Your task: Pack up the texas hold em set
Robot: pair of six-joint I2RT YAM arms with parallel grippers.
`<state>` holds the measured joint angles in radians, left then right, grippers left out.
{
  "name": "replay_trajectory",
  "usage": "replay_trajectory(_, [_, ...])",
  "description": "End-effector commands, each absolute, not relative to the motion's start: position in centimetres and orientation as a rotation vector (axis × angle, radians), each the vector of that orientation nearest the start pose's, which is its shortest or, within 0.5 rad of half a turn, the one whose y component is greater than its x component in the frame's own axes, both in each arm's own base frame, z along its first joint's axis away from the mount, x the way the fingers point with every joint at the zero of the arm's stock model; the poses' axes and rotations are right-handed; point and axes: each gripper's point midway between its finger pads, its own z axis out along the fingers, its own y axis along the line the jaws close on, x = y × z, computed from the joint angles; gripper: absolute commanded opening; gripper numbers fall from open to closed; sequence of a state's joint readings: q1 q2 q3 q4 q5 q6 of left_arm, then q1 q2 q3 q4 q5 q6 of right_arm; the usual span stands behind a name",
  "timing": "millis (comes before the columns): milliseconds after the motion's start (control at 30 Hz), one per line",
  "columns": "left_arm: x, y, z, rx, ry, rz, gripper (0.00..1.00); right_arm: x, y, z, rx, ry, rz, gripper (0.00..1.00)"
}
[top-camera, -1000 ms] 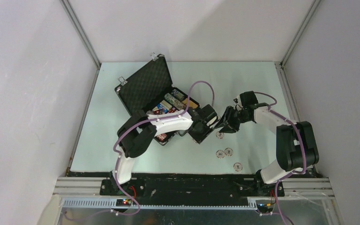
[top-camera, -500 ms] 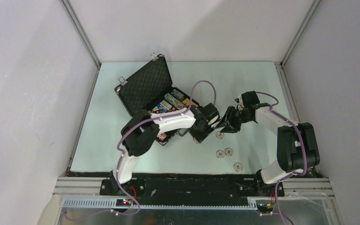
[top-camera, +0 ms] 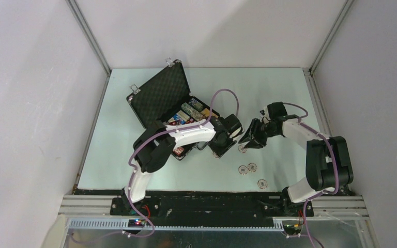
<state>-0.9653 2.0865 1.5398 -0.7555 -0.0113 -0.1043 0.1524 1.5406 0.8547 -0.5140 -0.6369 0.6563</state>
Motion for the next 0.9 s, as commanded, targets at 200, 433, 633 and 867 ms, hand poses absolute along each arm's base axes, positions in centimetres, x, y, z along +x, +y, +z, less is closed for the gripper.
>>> replay_trajectory(200, [23.5, -34.3, 4.0, 1.185, 2.580, -0.271, 0.36, 25.3, 17.0, 7.3, 0.494, 2.730, 1.232, 0.45])
replay_trajectory(433, [24.0, -34.6, 6.6, 1.185, 2.507, -0.299, 0.33, 24.9, 18.4, 7.8, 0.406, 2.708, 1.368, 0.46])
replay_trajectory(633, [24.1, -34.6, 8.3, 1.169, 2.481, -0.321, 0.36, 24.4, 19.0, 6.4, 0.410, 2.760, 1.340, 0.46])
replay_trajectory(867, [23.8, -33.7, 6.0, 1.177, 2.576, -0.296, 0.80, 24.5, 18.7, 6.3, 0.419, 2.759, 1.301, 0.46])
